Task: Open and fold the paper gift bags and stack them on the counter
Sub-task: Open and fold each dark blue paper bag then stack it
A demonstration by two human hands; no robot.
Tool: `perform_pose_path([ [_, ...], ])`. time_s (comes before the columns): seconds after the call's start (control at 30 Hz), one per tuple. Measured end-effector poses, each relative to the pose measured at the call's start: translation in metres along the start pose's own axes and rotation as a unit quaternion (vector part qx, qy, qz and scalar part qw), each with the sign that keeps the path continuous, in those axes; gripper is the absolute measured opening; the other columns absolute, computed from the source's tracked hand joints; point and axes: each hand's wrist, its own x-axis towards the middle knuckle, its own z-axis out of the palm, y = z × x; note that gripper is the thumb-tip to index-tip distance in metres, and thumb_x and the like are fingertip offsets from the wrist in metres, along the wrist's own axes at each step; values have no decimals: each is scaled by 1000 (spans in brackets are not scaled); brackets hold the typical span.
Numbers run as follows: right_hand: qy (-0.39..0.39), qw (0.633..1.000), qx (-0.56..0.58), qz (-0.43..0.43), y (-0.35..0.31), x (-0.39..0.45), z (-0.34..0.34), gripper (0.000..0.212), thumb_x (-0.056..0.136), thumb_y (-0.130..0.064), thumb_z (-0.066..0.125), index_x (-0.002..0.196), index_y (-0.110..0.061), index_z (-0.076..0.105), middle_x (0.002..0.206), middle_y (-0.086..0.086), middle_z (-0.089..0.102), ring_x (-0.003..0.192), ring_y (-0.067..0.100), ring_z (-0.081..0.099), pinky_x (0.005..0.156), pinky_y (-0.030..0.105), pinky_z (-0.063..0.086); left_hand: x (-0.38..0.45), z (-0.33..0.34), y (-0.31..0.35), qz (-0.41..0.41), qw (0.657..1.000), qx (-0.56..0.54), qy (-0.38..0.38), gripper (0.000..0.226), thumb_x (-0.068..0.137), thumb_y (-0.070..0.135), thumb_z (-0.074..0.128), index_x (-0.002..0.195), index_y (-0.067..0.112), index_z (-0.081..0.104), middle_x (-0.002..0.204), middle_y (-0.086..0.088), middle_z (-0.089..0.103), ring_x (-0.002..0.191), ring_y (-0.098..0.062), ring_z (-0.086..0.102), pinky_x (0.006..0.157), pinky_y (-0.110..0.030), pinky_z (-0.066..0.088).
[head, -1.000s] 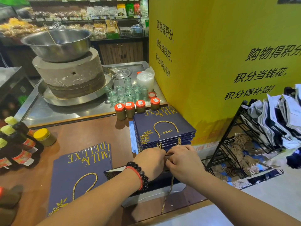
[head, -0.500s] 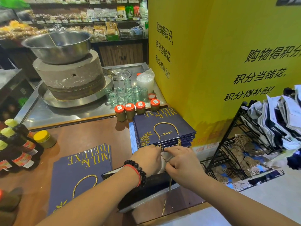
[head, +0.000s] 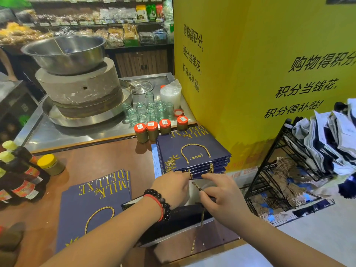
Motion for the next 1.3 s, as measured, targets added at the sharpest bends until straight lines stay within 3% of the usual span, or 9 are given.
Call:
perform_pose_path([
  [0.3,46,998,32,-24,1,-4,4,23,85,-23,58,64,-20,69,78,-15,67,75,2,57,75,33,41,8,2,-12,-14,1000,15,-6,15,99,22,35,97,20,50,99,-1,60,91,-23,58,65,-31,38],
  [0.43,55,997,-58,-22,-3,-1,5,25,85,-27,56,62,-22,64,69,-12,62,69,11,57,72,32,39,5,1,-20,8,997,-70,-8,26,93,7,40,113,23,47,108,1,55,93,-20,54,74,-32,46],
  [0.53,50,991,-126,-15,-5,1,11,25,86,-30,54,65,-23,66,70,-11,63,68,16,55,69,35,38,-13,-2,-31,74,991,-106,24,29,83,2,43,100,24,46,105,7,48,95,-16,45,83,-35,46],
  [0.63,45,988,-144,22,-7,6,14,26,87,-32,53,67,-24,67,69,-10,63,69,19,55,70,38,39,-42,9,-49,115,988,-52,87,7,82,29,46,87,30,51,108,10,55,103,-15,47,87,-35,43],
  [0.7,33,988,-147,43,-8,10,15,26,87,-35,52,67,-25,67,68,-10,62,69,18,54,71,38,38,-60,18,-62,109,987,-6,116,19,80,52,49,84,34,51,115,10,58,107,-17,45,85,-40,41],
  [0.83,27,992,-110,47,-6,17,16,21,83,-37,53,73,-26,68,69,-12,63,70,15,56,72,36,37,-67,21,-80,96,979,89,158,21,76,48,48,74,31,61,113,7,58,105,-23,43,77,-45,50],
  [1.07,111,992,49,-26,-17,2,6,18,80,-13,57,93,-11,69,84,-7,64,79,7,54,74,23,41,-62,28,-88,82,980,37,180,9,74,29,74,75,27,65,112,2,62,104,-25,45,78,-46,50],
  [1.17,65,983,149,87,-32,-17,10,18,80,-13,53,85,-24,66,74,-20,56,67,-1,52,61,11,37,-58,27,-93,86,980,24,176,10,75,26,77,75,25,66,111,1,62,103,-25,46,79,-46,52],
  [1.3,29,912,192,362,-29,-25,31,22,83,-15,60,86,-37,55,73,-13,63,68,10,57,62,34,48,-57,25,-95,90,983,26,159,14,71,23,81,77,23,68,110,-1,64,100,-31,55,77,-48,54],
])
